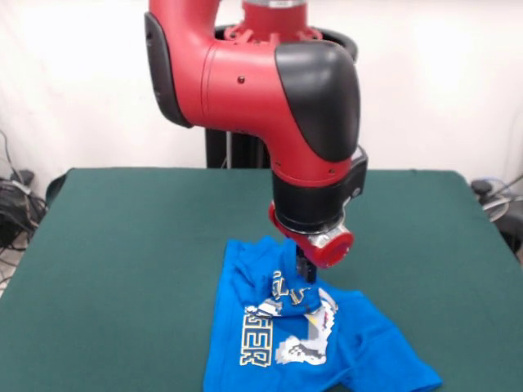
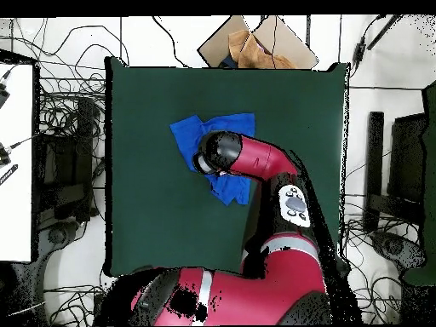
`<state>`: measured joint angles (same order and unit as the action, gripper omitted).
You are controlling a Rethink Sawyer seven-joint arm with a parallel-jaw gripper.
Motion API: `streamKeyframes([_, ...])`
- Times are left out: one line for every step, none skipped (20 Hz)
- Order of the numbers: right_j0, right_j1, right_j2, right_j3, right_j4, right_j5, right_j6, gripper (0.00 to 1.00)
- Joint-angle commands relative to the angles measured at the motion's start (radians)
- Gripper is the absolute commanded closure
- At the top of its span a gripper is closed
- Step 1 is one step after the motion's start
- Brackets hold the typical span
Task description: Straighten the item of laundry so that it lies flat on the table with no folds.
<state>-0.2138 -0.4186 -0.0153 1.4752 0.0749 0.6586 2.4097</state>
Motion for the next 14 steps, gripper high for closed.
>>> streamKeyframes([0.056, 0.069, -0.007, 0.081, -0.009, 0.034, 0.133, 1.00])
streamKeyframes([0.068, 0.085, -0.025, 0.074, -0.015, 0.031, 0.144, 1.00])
streamKeyframes([0.080, 0.098, -0.043, 0.068, -0.021, 0.031, 0.155, 1.00])
streamKeyframes([0.088, 0.113, -0.064, 0.054, -0.029, 0.029, 0.162, 1.00])
streamKeyframes([0.099, 0.126, -0.081, 0.053, -0.031, 0.018, 0.175, 1.00])
streamKeyframes([0.111, 0.139, -0.100, 0.047, -0.034, 0.011, 0.186, 1.00])
streamKeyframes([0.120, 0.150, -0.111, 0.046, -0.032, 0.001, 0.191, 1.00])
streamKeyframes([0.128, 0.161, -0.122, 0.045, -0.031, -0.009, 0.196, 1.00])
streamKeyframes([0.132, 0.171, -0.129, 0.044, -0.027, -0.018, 0.197, 1.00])
streamKeyframes([0.138, 0.183, -0.138, 0.036, -0.023, -0.024, 0.199, 1.00])
streamKeyframes([0.146, 0.192, -0.145, 0.034, -0.018, -0.032, 0.203, 1.00])
streamKeyframes([0.156, 0.204, -0.156, 0.025, -0.013, -0.036, 0.212, 1.00])
streamKeyframes([0.169, 0.217, -0.169, 0.018, -0.006, -0.043, 0.226, 1.00])
streamKeyframes([0.181, 0.230, -0.182, 0.011, 0.001, -0.049, 0.239, 1.00])
